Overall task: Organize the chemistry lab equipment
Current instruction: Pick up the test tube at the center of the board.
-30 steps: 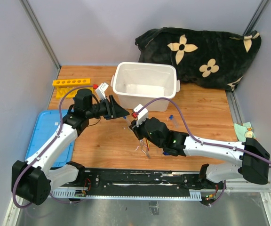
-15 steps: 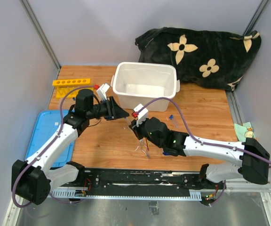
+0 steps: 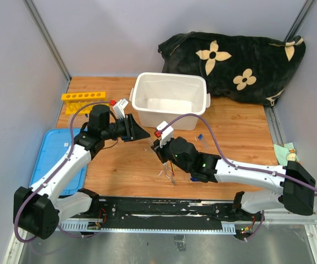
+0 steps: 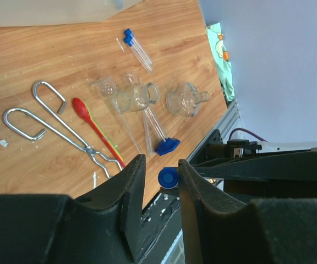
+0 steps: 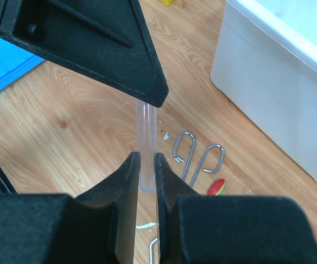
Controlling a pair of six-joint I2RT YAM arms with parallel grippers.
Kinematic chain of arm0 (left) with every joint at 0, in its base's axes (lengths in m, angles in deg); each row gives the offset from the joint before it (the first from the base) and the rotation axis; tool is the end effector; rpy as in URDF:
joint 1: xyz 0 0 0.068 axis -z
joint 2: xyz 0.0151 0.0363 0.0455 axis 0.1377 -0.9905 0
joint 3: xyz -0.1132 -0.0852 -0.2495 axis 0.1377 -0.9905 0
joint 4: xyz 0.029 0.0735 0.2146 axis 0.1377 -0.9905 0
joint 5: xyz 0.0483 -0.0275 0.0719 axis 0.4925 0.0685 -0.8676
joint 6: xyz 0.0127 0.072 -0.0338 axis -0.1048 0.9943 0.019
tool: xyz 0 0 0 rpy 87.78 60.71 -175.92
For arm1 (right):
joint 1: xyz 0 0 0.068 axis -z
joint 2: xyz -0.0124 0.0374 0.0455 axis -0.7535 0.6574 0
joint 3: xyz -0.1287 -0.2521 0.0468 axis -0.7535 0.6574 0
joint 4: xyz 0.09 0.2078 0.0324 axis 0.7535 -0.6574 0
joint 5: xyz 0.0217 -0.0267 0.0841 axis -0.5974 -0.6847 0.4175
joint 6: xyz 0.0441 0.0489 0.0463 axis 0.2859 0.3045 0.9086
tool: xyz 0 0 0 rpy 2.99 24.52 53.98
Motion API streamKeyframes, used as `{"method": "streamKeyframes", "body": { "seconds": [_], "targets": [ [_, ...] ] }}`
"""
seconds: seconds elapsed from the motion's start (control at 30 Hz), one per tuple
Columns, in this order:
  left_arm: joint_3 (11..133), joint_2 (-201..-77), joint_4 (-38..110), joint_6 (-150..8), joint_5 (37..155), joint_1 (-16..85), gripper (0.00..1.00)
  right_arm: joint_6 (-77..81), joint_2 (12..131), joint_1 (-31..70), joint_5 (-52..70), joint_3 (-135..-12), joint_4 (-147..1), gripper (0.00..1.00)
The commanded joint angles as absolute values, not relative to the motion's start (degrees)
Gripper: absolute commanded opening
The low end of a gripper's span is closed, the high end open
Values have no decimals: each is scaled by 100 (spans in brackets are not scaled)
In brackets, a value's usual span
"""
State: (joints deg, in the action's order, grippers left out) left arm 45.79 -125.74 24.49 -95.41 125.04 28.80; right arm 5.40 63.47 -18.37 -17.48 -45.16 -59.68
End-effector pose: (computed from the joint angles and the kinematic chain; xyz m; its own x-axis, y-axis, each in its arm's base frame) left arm 0.1947 -0.1194 0.3029 -0.7959 -0.2013 -0.5711 0.3996 0.5340 -0.7451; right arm 0.1326 0.2598 0.3123 -0.2151 -0.0860 -0.9728 -0.7304 0.6754 0.1018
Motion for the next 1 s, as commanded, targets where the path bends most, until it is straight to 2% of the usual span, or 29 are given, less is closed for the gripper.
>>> {"method": "streamKeyframes", "body": {
  "seconds": [0.0,0.3,0.6,0.67,0.73,0.8,0.97],
  "targets": [
    [4789,-12530,2463,-9482,12473,2952,34,522,6381,-1933,-1889,-4640,-5806,1],
    [4772,-12520,2491,-9497,12470,2946,26,540,6397,-1935,-1895,-4609,-5775,1],
    [4789,-12529,2396,-9395,12409,2946,11,539,6425,-1933,-1942,-4624,-5780,2],
    [4798,-12536,2308,-9328,12286,2945,5,540,6437,-1935,-1930,-4626,-5796,8],
    [4805,-12542,2230,-9260,12142,2945,1,540,6451,-1935,-1887,-4663,-5854,19],
    [4827,-12559,2145,-9187,11968,2949,0,549,6447,-1938,-1805,-4693,-5934,26],
    [4945,-12634,1850,-8932,11295,2950,0,558,6234,-2001,-1671,-4686,-6137,31]
  ]
}}
